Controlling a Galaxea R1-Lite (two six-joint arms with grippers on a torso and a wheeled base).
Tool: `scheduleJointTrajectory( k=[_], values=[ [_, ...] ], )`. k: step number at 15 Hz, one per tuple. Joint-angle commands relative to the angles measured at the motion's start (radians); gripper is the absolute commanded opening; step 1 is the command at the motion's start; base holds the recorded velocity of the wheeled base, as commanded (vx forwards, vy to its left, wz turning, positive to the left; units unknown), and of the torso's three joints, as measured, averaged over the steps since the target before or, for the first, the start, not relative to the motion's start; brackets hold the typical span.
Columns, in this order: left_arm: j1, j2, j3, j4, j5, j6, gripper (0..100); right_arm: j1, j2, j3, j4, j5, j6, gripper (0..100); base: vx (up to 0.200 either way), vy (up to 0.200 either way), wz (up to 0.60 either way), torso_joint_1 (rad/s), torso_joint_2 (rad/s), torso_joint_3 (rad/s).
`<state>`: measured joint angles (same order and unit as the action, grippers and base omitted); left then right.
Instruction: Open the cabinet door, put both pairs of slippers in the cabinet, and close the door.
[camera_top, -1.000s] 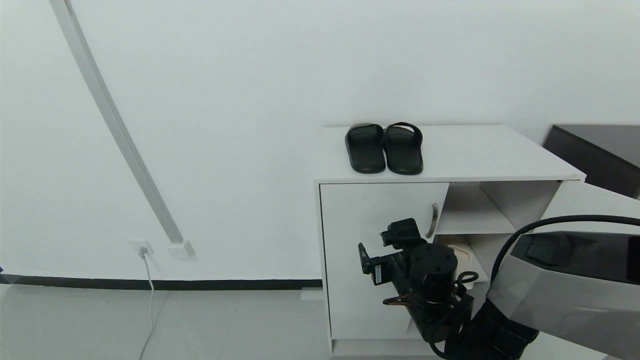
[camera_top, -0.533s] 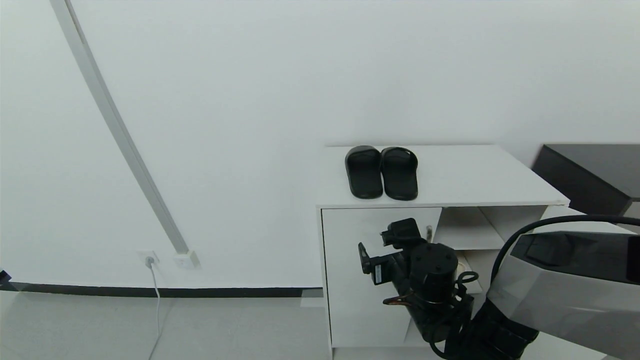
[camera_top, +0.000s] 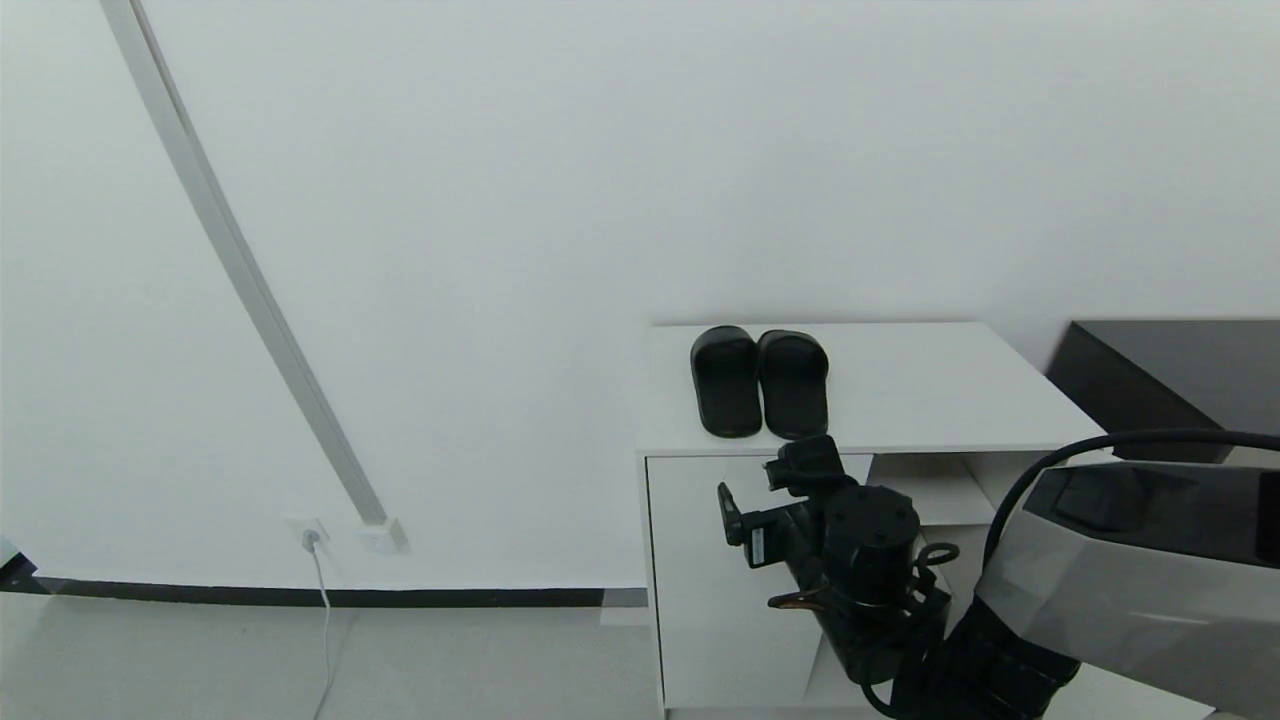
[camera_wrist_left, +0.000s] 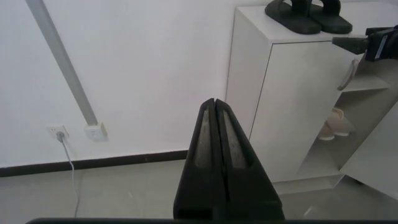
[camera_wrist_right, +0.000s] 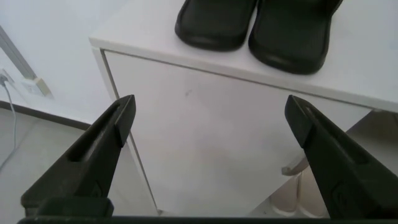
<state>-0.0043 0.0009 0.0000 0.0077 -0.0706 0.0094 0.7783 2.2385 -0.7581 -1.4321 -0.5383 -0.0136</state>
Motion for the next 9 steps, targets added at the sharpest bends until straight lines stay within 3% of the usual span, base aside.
scheduleJointTrajectory(
  k=[1, 9],
  values=[
    [0.000, 0.001, 0.000, 0.000, 0.000, 0.000, 0, -0.002, -0.007, 0.000, -0.002, 0.000, 0.000, 100, 0.000, 0.000, 0.00, 0.168, -0.37, -0.198],
    [0.000, 0.001, 0.000, 0.000, 0.000, 0.000, 0, -0.034, -0.004, -0.009, -0.005, 0.021, -0.003, 100, 0.000, 0.000, 0.00, 0.148, -0.33, -0.176]
  ],
)
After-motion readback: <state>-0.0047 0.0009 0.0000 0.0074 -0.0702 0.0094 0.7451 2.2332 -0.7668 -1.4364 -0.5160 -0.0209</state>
